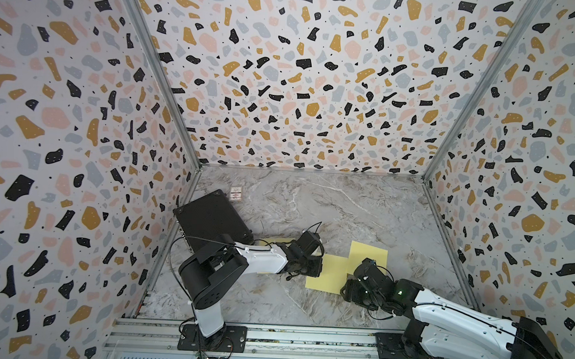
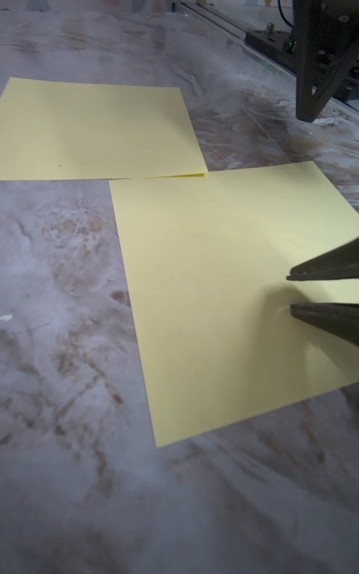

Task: Fold the square paper diagonally
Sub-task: Fold the paper at the center of the board.

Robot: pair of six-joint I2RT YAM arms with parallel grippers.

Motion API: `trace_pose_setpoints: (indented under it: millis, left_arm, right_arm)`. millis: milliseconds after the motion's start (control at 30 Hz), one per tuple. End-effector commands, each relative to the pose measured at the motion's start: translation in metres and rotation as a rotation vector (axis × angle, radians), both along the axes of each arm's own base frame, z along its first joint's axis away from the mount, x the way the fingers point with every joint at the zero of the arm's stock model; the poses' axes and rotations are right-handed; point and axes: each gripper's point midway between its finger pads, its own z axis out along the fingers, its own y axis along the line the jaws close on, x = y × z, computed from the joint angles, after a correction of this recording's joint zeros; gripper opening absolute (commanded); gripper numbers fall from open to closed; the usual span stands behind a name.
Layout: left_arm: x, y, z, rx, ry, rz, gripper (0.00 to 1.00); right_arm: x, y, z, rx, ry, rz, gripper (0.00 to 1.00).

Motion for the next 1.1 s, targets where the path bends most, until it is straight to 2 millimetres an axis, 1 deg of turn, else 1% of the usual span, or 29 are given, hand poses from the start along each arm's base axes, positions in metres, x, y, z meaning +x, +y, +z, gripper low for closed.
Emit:
trace_pose_setpoints:
  millis: [0,100,233,400,567,700,800,1067]
  left_arm:
    - [-0.022,0.046,-0.042,0.135,0.104,0.174,0.14]
    - [-0.03,0.054,-0.039,0.107,0.11,0.269,0.13]
    - [-0.035,0.053,-0.037,0.098,0.097,0.282,0.13]
    - [-0.044,0.06,-0.043,0.165,0.064,0.286,0.13]
    - [-0.049,0.067,-0.054,0.184,0.064,0.311,0.13]
    - [-0.052,0.066,-0.061,0.182,0.068,0.308,0.13]
    - [-0.054,0.069,-0.065,0.194,0.067,0.307,0.13]
    - [-0.055,0.071,-0.065,0.201,0.051,0.308,0.13]
  right_arm:
    - [-0.001,0.001,-0.001,0.03,0.006,-0.033,0.65]
    - [0.0,0.006,0.001,0.056,0.011,-0.039,0.64]
    - [0.003,0.012,0.0,0.067,0.015,-0.041,0.64]
    - [0.007,0.019,-0.001,0.062,0.02,-0.028,0.63]
    - [0.013,0.023,-0.006,0.052,0.018,-0.051,0.61]
    - [0.015,0.022,-0.013,0.034,0.023,-0.064,0.58]
    - [0.017,0.019,-0.019,0.015,0.022,-0.076,0.57]
    - [0.024,0.015,-0.03,0.009,0.008,-0.141,0.57]
